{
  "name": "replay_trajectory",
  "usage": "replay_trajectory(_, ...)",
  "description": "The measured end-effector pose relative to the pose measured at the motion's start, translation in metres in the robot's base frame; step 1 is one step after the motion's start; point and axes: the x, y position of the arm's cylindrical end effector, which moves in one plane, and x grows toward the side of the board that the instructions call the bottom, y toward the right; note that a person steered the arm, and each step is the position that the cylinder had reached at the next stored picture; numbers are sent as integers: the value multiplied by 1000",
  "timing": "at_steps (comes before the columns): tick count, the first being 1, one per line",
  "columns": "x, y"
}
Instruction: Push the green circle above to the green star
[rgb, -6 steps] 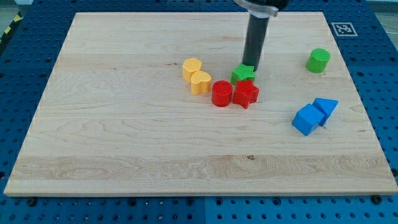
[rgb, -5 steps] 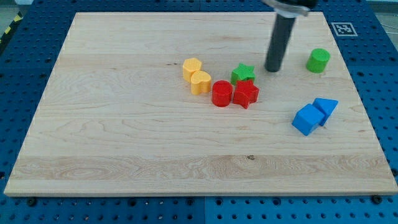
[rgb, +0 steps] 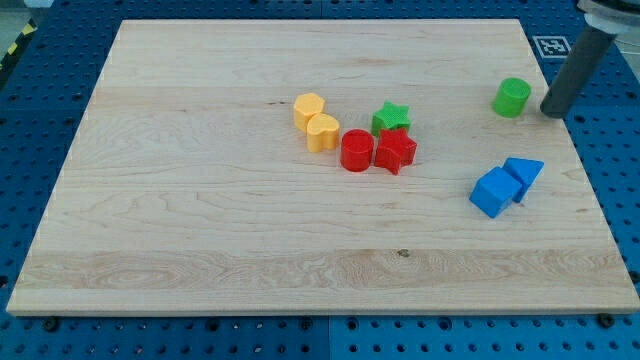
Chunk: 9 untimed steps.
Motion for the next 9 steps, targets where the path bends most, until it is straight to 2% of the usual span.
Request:
replay_trajectory(4, -10, -78)
replay_trajectory(6, -38, -118)
replay_trajectory(9, -31, -152)
